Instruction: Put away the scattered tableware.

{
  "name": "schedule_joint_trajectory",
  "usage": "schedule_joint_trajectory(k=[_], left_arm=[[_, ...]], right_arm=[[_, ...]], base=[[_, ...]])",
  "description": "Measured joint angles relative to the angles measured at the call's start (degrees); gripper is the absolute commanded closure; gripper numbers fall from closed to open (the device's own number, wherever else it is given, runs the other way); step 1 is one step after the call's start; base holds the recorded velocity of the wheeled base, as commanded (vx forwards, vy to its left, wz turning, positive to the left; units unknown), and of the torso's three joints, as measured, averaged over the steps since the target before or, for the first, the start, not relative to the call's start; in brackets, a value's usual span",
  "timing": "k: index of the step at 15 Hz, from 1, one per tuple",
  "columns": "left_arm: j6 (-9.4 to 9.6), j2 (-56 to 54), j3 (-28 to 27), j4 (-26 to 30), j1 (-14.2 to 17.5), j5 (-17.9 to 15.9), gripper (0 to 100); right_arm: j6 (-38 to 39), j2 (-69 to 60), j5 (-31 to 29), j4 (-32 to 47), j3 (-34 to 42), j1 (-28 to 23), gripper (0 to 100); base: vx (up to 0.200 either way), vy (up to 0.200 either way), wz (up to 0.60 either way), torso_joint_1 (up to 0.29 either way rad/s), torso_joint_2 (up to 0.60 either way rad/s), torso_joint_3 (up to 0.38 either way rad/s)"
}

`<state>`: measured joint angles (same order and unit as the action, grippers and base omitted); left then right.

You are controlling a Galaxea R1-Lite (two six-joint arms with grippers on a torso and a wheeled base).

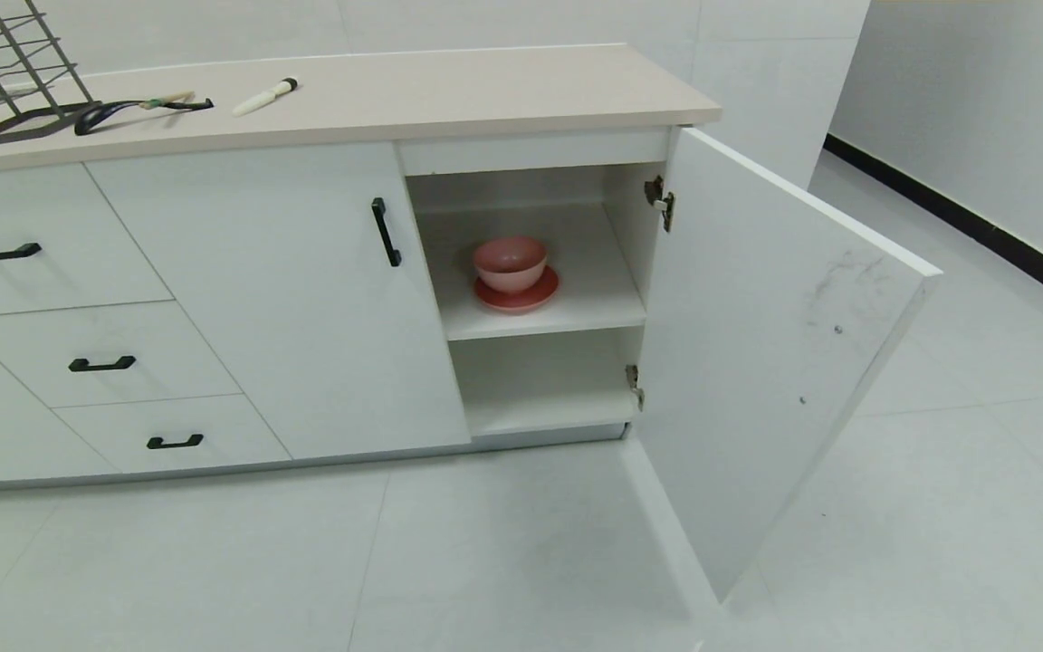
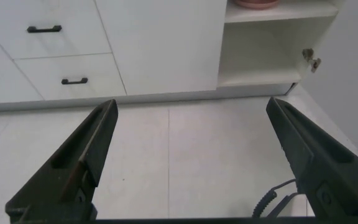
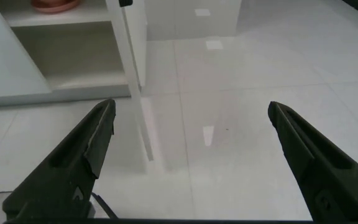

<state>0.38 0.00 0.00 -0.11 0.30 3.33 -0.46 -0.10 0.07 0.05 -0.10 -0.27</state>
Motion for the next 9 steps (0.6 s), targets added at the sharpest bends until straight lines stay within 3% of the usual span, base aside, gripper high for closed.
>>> schedule_joint_trajectory(k=[1, 9], left_arm=[[-0.30, 0.00, 0.00, 0.01, -0.04, 0.09, 0], [-0.28, 0.00, 0.00, -0.02, 0.00, 0.09, 0]], right_arm=[[0.06, 0.00, -0.05, 0.00, 0.00, -0.09, 100], [0.20, 0.02, 0.28, 0.02, 0.07, 0.02, 100]], base=[[0.000, 0.000, 0.00, 0.000, 0.00, 0.000], [0.000, 0.000, 0.00, 0.000, 0.00, 0.000]])
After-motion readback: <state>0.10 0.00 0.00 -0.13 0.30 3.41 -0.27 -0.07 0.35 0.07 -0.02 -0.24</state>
